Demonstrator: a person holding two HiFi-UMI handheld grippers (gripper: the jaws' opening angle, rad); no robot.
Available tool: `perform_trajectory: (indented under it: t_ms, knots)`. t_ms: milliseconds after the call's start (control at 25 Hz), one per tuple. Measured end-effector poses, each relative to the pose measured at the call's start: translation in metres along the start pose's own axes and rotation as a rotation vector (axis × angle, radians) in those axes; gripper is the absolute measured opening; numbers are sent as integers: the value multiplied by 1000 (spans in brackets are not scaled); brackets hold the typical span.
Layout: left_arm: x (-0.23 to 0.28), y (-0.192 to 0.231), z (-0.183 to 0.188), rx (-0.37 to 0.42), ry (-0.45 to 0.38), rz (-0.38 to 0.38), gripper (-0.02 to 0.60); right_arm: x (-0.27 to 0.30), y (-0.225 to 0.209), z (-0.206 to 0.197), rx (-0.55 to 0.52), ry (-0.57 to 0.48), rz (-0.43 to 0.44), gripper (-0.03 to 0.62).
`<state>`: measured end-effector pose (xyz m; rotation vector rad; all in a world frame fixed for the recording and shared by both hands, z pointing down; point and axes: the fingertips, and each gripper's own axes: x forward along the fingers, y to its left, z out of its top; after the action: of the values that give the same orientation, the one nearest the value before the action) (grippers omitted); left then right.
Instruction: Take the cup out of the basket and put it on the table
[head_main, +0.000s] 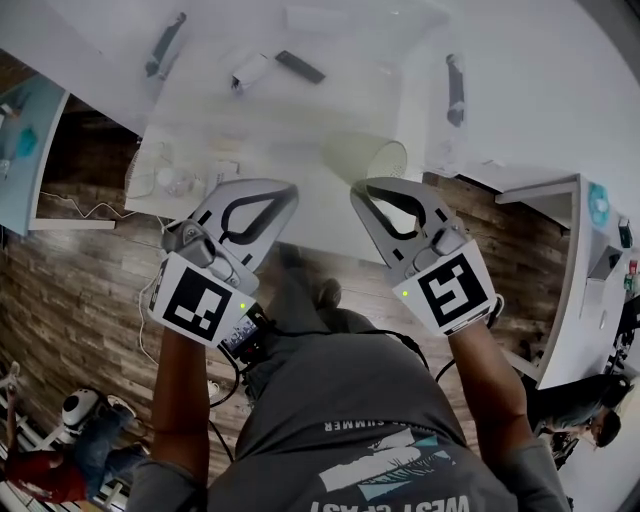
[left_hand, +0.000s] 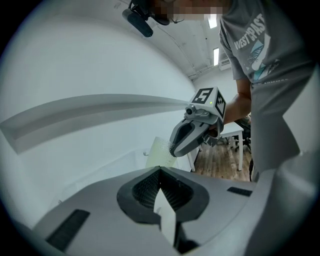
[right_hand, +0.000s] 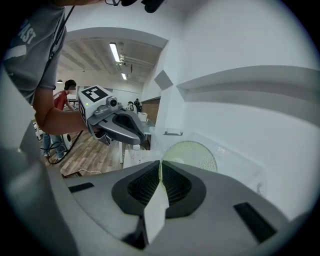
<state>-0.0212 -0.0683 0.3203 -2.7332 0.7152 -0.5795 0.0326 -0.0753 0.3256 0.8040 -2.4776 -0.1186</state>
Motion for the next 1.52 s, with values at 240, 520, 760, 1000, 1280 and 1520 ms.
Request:
perform_trajectory:
  t_ms: [240, 520, 760, 1000, 1280, 1520]
  knots:
    - [-5, -9, -22, -45, 24, 12, 9, 14, 25, -19, 18, 41, 63, 29]
    - [-8, -18, -50, -109, 58, 12, 9, 43, 46, -70, 81, 143, 128, 29]
    - [-11, -24, -72, -158, 86, 7, 9, 69, 58, -115, 105, 237, 169, 29]
    - [-10, -25, -87, -190, 93, 1, 8, 93, 68, -162, 119, 340, 201, 29]
    - [-7, -27, -97, -215, 98, -3, 9, 114, 73, -201, 112, 428, 230, 29]
    - [-2, -24, -96, -241, 92, 9, 9, 124, 80, -220, 102, 485, 258, 29]
